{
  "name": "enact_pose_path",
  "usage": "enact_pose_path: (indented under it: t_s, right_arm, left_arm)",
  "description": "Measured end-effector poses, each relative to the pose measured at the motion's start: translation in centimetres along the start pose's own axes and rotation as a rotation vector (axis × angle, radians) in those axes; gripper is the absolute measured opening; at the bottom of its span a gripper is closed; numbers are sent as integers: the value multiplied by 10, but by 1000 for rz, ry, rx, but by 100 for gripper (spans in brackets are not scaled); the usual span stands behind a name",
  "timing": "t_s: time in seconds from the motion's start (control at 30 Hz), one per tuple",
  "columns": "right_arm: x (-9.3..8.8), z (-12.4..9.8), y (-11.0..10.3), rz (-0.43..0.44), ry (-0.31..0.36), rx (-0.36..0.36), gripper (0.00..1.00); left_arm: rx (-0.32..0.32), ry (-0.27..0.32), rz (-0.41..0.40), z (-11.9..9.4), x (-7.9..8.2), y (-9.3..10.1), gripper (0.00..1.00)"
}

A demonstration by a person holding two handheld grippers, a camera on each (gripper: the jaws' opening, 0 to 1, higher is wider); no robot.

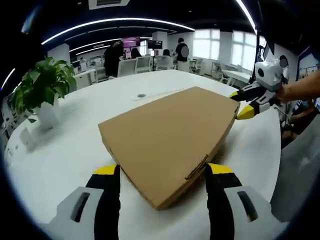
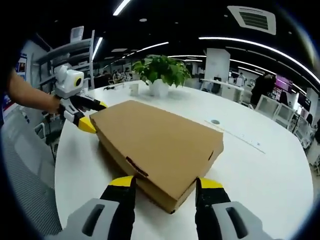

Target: Operate the shoe box by opening the lid, removing the specified soft item, and placing it in the target area until the item is outside and the box remains undamaged.

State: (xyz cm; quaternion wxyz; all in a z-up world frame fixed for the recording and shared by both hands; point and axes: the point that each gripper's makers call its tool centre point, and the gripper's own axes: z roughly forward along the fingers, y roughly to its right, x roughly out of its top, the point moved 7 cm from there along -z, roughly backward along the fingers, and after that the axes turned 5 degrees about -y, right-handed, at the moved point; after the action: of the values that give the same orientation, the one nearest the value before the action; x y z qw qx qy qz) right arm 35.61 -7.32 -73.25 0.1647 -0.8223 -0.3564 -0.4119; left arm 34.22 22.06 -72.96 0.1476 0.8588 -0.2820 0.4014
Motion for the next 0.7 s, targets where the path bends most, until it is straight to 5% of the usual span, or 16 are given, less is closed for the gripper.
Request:
enact_pose_path:
  t_s: [0.7]
  right_arm:
    - [-14, -21, -27, 53, 4, -34, 40]
  left_arm:
    - [-80, -35, 63, -5, -1, -1, 70]
